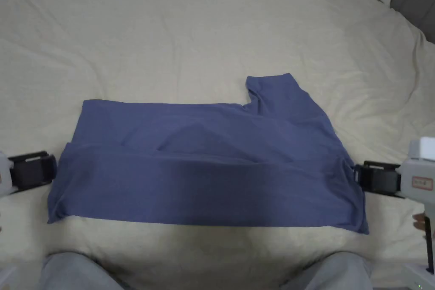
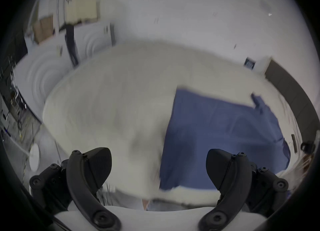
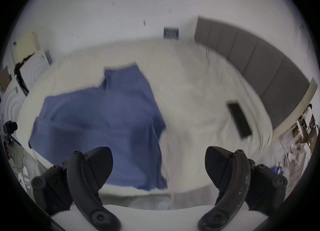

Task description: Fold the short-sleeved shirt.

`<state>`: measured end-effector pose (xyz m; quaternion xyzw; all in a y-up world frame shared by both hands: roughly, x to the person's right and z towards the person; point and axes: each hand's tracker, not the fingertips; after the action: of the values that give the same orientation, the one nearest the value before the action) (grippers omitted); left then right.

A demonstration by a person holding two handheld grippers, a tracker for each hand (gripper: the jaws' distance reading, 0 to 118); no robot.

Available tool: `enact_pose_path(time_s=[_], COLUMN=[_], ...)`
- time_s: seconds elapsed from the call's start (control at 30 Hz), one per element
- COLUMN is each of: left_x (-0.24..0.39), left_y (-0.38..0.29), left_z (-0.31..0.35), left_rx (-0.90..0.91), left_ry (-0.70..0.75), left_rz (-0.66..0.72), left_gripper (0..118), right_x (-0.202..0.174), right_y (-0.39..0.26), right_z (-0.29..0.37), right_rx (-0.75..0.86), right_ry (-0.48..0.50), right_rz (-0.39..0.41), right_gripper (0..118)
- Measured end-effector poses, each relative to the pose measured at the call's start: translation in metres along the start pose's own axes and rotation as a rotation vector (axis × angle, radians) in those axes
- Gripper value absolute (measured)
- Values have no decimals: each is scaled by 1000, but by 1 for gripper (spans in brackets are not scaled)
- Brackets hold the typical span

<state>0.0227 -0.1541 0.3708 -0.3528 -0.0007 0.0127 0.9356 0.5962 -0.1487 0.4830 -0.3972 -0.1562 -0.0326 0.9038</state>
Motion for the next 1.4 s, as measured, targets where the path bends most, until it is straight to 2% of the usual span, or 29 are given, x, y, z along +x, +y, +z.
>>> enact_pose_path(time_s=[0.17,0.23,0.37,0.47,0.63,0.67,0.73,0.77,0.8,0.83,0.87,0.9,1.13,1.23,1.27,1.3,1.33,1.4], left_x=[45,62,93,109,129,132,138,141,141,140,141,141,132,124,121,117,112,104], left_y=[27,28,22,16,7,5,1,0,-1,-1,-1,0,12,36,46,59,70,93], left_z=[37,43,47,47,47,47,46,45,45,45,44,43,23,1,-7,-18,-30,-58], left_rx=[349,424,512,529,533,534,541,545,546,539,523,514,459,384,345,293,246,149], left_ry=[6,0,-62,-70,-99,-110,-111,-103,-104,-125,-147,-152,-138,-106,-118,-129,-143,-152], left_rz=[-77,-100,-112,-117,-164,-164,-181,-193,-192,-188,-176,-165,-161,-176,-164,-146,-133,-122], left_gripper=[118,118,116,95,39,29,4,1,0,0,0,0,0,0,4,17,37,83], right_x=[-31,-45,-74,-94,-106,-107,-106,-107,-108,-112,-111,-110,-114,-117,-119,-118,-118,-120], right_y=[28,31,26,21,15,13,13,13,13,12,11,10,14,20,23,26,28,32], right_z=[56,71,88,90,83,82,73,71,69,69,67,65,54,50,49,46,43,38], right_rx=[359,469,634,652,644,646,647,639,632,628,622,608,574,565,563,560,553,540], right_ry=[64,80,108,86,126,143,148,145,142,143,153,176,177,175,176,180,184,191], right_rz=[13,1,16,38,-15,-16,-4,13,19,15,7,-2,-10,4,6,6,6,4], right_gripper=[113,118,118,118,116,104,52,26,13,11,3,2,2,2,2,2,2,2])
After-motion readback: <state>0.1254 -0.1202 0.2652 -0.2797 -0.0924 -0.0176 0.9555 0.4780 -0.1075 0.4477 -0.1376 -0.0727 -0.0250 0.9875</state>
